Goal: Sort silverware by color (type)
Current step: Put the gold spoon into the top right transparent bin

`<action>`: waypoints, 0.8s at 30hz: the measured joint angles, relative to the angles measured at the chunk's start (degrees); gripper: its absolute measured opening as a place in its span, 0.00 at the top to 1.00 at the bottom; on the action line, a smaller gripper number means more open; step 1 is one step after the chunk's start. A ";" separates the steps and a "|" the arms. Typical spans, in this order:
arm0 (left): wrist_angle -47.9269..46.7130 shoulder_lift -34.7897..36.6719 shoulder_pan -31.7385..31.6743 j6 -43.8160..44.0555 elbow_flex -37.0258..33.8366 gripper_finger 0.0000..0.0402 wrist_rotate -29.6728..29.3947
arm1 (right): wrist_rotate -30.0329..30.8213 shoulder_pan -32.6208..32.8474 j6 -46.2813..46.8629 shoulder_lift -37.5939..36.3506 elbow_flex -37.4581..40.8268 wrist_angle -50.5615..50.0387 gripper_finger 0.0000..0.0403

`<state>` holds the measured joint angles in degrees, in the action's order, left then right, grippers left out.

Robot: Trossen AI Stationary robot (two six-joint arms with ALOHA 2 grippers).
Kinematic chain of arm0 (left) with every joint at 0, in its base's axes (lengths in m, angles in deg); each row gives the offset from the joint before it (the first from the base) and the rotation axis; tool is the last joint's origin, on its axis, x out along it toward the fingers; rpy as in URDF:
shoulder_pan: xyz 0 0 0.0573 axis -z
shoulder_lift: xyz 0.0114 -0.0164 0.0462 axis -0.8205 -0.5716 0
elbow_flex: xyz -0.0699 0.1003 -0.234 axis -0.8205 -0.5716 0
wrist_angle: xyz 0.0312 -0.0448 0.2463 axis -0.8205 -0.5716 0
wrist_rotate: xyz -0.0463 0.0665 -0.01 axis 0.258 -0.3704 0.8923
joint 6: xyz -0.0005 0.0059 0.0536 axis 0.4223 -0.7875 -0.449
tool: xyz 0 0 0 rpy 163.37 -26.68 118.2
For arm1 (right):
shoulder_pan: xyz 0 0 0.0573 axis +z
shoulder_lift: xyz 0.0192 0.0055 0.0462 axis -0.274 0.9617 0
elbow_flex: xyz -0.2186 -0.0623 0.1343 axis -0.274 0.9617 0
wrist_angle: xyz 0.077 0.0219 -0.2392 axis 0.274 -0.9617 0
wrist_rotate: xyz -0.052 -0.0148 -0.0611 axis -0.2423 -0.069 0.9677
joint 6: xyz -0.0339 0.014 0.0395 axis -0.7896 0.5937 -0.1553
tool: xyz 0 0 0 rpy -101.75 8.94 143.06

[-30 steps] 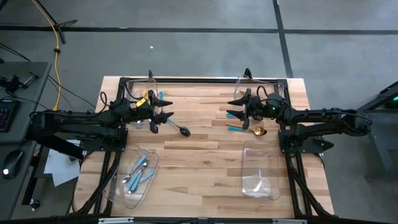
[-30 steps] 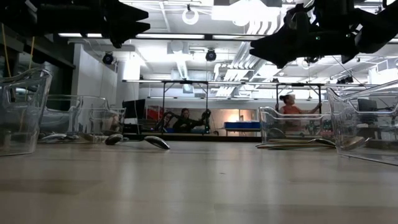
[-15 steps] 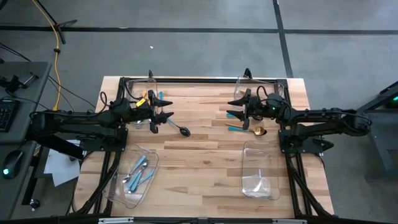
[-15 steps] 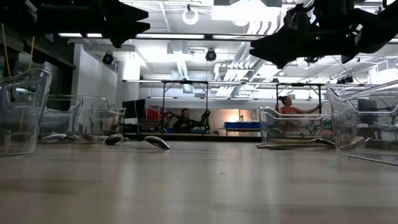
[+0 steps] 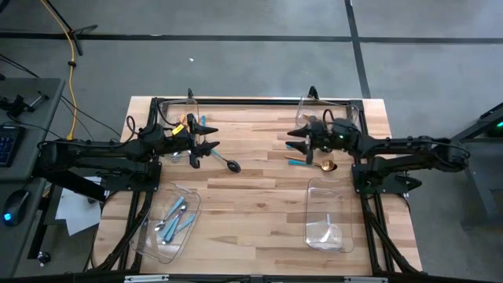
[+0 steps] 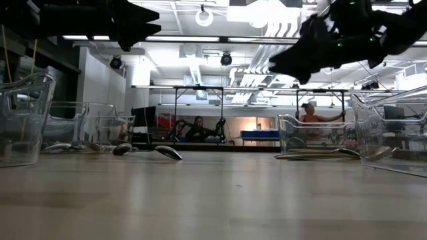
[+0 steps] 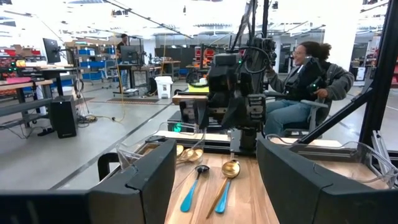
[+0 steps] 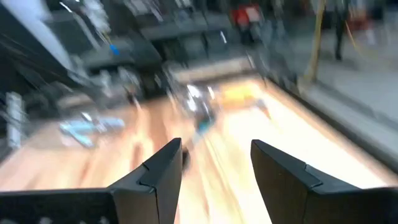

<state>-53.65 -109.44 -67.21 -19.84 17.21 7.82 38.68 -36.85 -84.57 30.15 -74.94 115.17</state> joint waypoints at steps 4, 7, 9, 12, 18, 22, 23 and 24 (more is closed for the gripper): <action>0.07 0.00 -0.01 0.01 0.00 0.47 0.00 | 6.10 0.67 1.37 0.24 -6.79 -21.69 0.56; 0.07 0.00 0.00 0.12 0.00 0.47 0.00 | 14.21 2.24 2.53 2.22 -13.64 -42.50 0.56; 0.07 0.00 0.00 0.13 0.00 0.47 0.00 | 16.60 2.72 2.76 4.14 -18.19 -53.38 0.56; -0.09 0.00 -0.01 0.24 0.00 0.47 0.00 | 16.51 2.77 3.67 7.37 -23.07 -65.77 0.56; -0.41 0.00 0.00 1.65 0.00 0.47 0.00 | 16.02 3.81 5.23 13.45 -26.82 -75.53 0.56; -0.49 0.00 0.00 2.58 0.00 0.47 0.00 | 13.36 4.67 8.50 17.44 -27.35 -75.54 0.56; -0.48 0.00 0.00 2.58 0.00 0.47 0.00 | 12.36 4.90 9.68 18.46 -27.37 -75.60 0.56; -0.48 0.00 0.00 2.60 0.00 0.47 0.00 | 11.55 5.08 10.80 19.57 -27.37 -75.64 0.56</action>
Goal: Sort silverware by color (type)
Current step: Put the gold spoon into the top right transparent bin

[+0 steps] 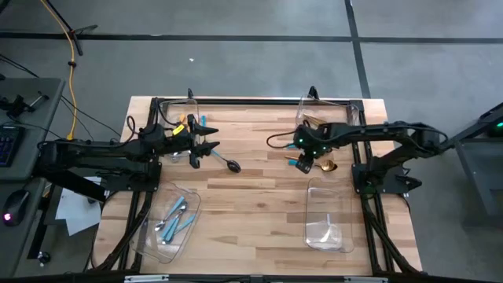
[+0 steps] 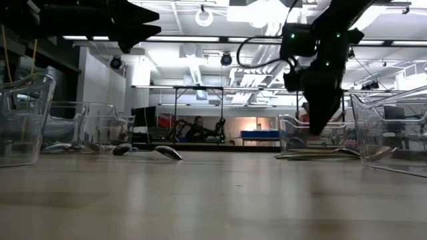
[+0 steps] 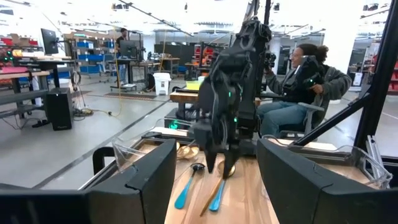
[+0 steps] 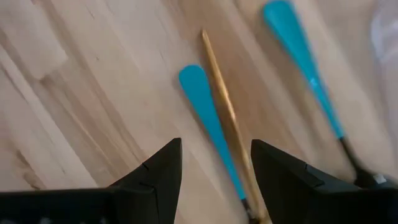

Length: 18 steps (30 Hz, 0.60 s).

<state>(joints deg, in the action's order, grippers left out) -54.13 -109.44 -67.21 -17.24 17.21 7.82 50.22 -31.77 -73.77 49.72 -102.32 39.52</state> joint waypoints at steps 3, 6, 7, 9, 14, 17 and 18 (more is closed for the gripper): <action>0.00 0.00 0.00 -0.02 0.00 0.47 0.00 | -0.38 0.23 3.02 3.07 0.02 0.00 0.56; 0.00 0.00 0.00 -0.02 0.00 0.47 0.00 | 0.52 0.19 5.40 5.88 0.02 0.16 0.56; 0.00 0.00 0.00 -0.01 0.00 0.47 0.00 | 1.32 0.19 6.03 6.64 0.02 0.29 0.56; 0.00 0.00 0.00 -0.02 0.00 0.47 0.00 | 2.78 0.19 6.93 8.09 0.02 0.50 0.56; 0.00 0.00 0.00 -0.02 0.00 0.47 0.00 | 3.20 0.19 7.49 11.02 0.02 1.00 0.56; 0.00 0.00 -0.01 -0.02 0.00 0.47 0.00 | 3.20 0.19 7.48 11.88 -0.02 1.55 0.56; 0.00 0.00 0.00 -0.02 0.00 0.47 0.00 | 3.22 0.19 7.41 12.01 -0.03 1.78 0.56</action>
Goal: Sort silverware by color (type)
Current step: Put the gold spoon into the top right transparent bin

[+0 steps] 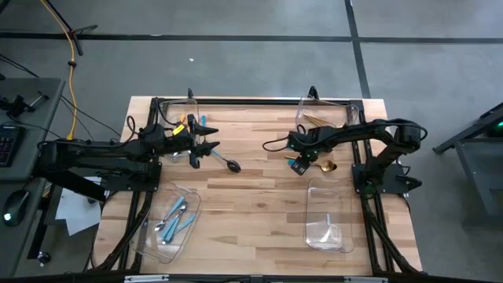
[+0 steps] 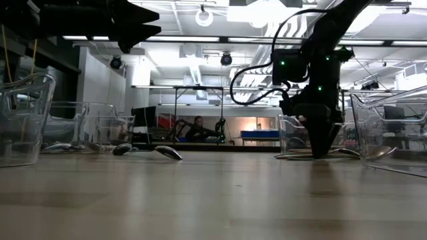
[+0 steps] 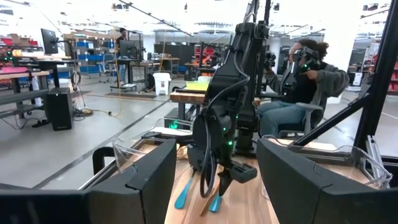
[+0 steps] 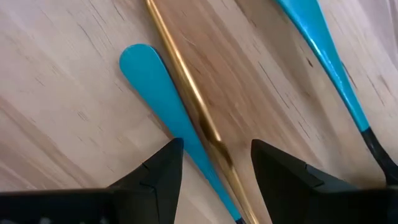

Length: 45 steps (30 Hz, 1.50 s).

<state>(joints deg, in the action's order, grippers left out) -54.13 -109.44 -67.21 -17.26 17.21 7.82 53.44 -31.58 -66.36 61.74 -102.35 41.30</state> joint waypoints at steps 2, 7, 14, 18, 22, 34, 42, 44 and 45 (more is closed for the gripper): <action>0.00 0.00 0.00 0.00 0.00 0.47 0.00 | 0.01 0.00 -0.40 0.08 -0.04 0.51 0.56; 0.00 -0.02 0.00 0.00 0.00 0.47 0.00 | -0.22 0.00 -1.68 -0.53 -0.01 0.72 0.56; -0.16 0.00 0.00 0.00 0.00 0.47 0.00 | -0.04 -0.06 -2.98 -1.23 -2.45 -0.62 0.56; -0.65 0.00 0.00 0.00 0.00 0.47 0.00 | 0.27 -0.13 -2.82 -1.23 -2.56 -0.20 0.56; -1.03 0.00 0.00 0.00 0.00 0.47 0.00 | 1.69 -0.15 -1.20 -1.14 -1.75 -0.25 0.56; -1.08 -0.02 0.00 0.00 0.00 0.47 0.00 | 3.85 -0.15 0.57 -1.14 -0.13 0.99 0.56; -1.15 -0.02 0.00 0.00 0.00 0.47 0.01 | 3.83 -0.15 1.16 -1.14 -0.13 0.99 0.56; -1.16 -0.02 0.00 0.00 0.00 0.47 0.02 | 3.82 -0.08 0.88 -1.14 -0.13 1.03 0.56; -1.16 -0.02 0.00 0.01 0.00 0.47 0.02 | 3.74 0.00 0.70 -1.14 -0.13 1.05 0.56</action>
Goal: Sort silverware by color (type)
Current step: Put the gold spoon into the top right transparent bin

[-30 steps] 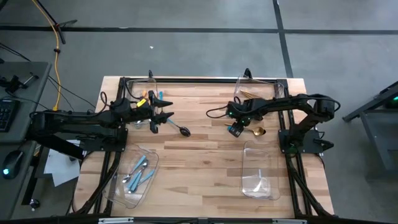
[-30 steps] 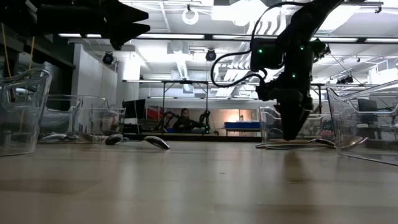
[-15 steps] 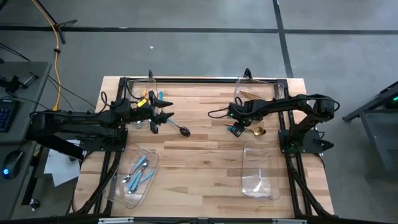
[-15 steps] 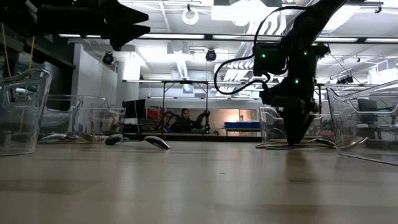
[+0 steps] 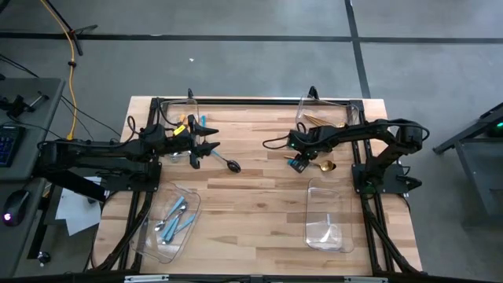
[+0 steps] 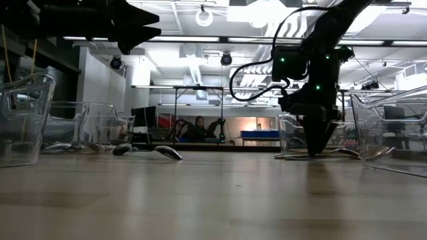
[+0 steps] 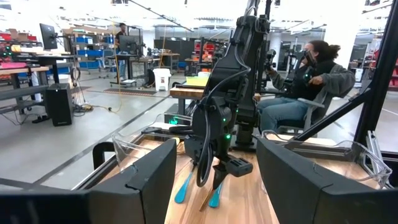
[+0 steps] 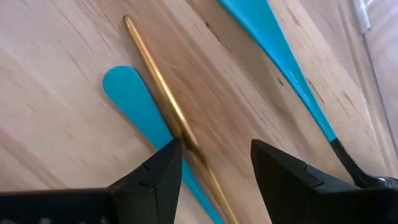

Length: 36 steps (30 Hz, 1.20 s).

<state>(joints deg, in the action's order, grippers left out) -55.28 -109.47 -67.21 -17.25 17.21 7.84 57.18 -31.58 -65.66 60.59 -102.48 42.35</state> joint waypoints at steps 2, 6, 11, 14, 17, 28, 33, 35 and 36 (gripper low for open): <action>-0.01 0.00 0.00 0.00 0.00 0.47 0.00 | -0.38 0.07 -0.10 0.00 0.00 0.02 0.56; -0.02 0.00 0.00 -0.01 0.00 0.47 0.00 | -0.83 0.09 -0.83 0.00 0.00 0.38 0.56; -0.02 0.00 0.00 -0.01 0.00 0.47 -0.02 | -0.72 0.09 -0.65 0.00 0.00 0.36 0.56; -0.02 0.00 0.00 0.01 0.00 0.47 0.00 | -0.69 0.09 -0.65 0.01 0.00 0.36 0.56; -0.02 0.00 0.00 0.01 0.00 0.47 0.00 | -0.59 0.09 -0.64 0.02 0.00 0.36 0.56; -0.04 0.00 0.00 0.01 0.00 0.47 0.00 | 0.12 0.09 -0.89 3.56 -0.30 0.74 0.56; -0.04 0.00 0.00 0.01 0.00 0.47 0.00 | 0.29 0.09 -0.66 3.61 -0.28 0.91 0.58; -0.04 0.00 0.00 0.01 0.00 0.47 0.00 | 0.20 0.09 -0.65 3.65 -0.26 1.06 0.63; -0.04 0.01 0.00 0.01 0.00 0.47 0.00 | 0.10 0.11 -0.64 3.66 -0.24 1.15 0.66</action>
<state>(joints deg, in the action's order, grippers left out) -55.33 -109.45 -67.21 -17.24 17.21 7.84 57.28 -31.47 -66.30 64.25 -102.72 43.50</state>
